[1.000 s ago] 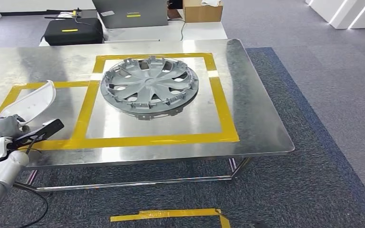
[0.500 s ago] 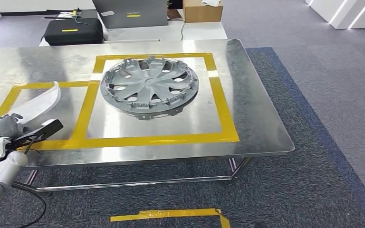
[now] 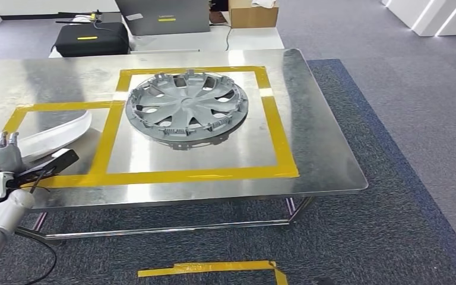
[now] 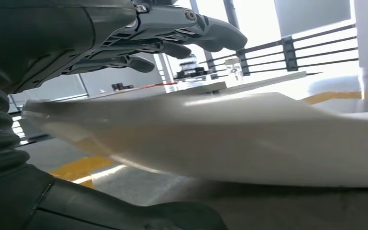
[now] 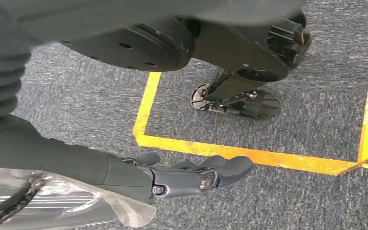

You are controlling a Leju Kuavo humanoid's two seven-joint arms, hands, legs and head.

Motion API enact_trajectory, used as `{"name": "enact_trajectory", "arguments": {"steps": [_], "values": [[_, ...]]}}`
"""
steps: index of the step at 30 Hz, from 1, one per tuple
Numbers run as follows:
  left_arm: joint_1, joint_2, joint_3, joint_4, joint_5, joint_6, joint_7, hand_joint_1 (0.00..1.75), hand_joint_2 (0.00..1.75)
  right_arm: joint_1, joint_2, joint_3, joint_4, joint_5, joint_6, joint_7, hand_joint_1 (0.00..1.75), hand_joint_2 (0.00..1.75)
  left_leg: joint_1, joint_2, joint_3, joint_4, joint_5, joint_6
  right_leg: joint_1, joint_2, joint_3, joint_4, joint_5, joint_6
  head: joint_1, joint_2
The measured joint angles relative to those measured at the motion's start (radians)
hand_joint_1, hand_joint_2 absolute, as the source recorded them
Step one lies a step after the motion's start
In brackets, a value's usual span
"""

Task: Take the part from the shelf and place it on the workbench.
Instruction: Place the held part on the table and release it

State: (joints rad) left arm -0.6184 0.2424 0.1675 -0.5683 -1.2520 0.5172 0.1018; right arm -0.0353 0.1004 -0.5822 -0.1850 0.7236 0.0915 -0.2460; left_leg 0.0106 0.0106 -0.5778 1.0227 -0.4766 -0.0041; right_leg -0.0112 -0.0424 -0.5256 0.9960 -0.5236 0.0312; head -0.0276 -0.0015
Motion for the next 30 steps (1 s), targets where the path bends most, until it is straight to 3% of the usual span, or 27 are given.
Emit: {"name": "enact_trajectory", "arguments": {"steps": [8, 12, 17, 22, 26, 28, 30], "values": [[0.061, -0.044, -0.004, -0.123, 0.061, 0.031, -0.116, 0.00, 0.00, 0.003, 0.000, -0.009, 0.000, 0.002, -0.003, -0.006, 0.00, 0.00, -0.001, 0.000, 0.000, 0.000, 0.000, 0.000, -0.001, 0.000, 0.000, 0.000, 0.000, 0.000, 0.000, 0.000], [0.185, -0.110, -0.045, -0.344, 0.093, 0.027, -0.169, 0.00, 0.00, 0.006, 0.003, -0.020, 0.000, 0.001, -0.009, -0.009, 0.00, 0.00, -0.002, 0.001, 0.000, 0.000, -0.001, 0.001, -0.002, 0.001, 0.000, 0.000, 0.000, 0.000, 0.000, 0.000], [0.399, -0.199, -0.151, -0.689, 0.099, 0.058, -0.210, 0.00, 0.00, 0.013, 0.009, -0.041, 0.000, -0.002, -0.017, -0.014, 0.00, 0.00, -0.006, 0.003, 0.000, 0.001, -0.004, 0.005, -0.007, 0.002, -0.001, -0.001, 0.000, 0.002, 0.000, 0.000], [0.513, -0.239, -0.211, -0.882, 0.093, 0.084, -0.218, 0.00, 0.00, 0.017, 0.014, -0.050, 0.000, -0.002, -0.021, -0.015, 0.00, 0.00, -0.010, 0.003, 0.000, 0.004, -0.007, 0.010, -0.011, 0.001, 0.000, -0.001, -0.001, 0.007, 0.000, 0.000], [0.542, -0.248, -0.221, -0.946, 0.093, 0.087, -0.218, 0.00, 0.00, 0.017, 0.017, -0.058, 0.000, -0.002, -0.021, -0.015, 0.00, 0.00, -0.014, 0.002, -0.001, 0.008, -0.008, 0.020, -0.015, -0.001, 0.003, -0.003, 0.002, 0.017, 0.000, 0.000], [0.548, -0.250, -0.223, -0.966, 0.094, 0.090, -0.221, 0.00, 0.00, 0.017, 0.017, -0.059, 0.000, -0.002, -0.022, -0.016, 0.00, 0.00, -0.013, 0.001, 0.001, -0.001, 0.001, 0.031, -0.016, 0.001, 0.002, -0.004, 0.000, 0.026, 0.000, 0.000], [0.557, -0.257, -0.227, -0.988, 0.097, 0.103, -0.233, 0.00, 0.00, 0.017, 0.018, -0.061, 0.000, -0.002, -0.023, -0.016, 0.00, 0.00, -0.008, 0.000, 0.003, -0.014, 0.013, 0.043, -0.015, 0.017, -0.016, 0.038, -0.039, 0.030, 0.001, 0.000]]}}
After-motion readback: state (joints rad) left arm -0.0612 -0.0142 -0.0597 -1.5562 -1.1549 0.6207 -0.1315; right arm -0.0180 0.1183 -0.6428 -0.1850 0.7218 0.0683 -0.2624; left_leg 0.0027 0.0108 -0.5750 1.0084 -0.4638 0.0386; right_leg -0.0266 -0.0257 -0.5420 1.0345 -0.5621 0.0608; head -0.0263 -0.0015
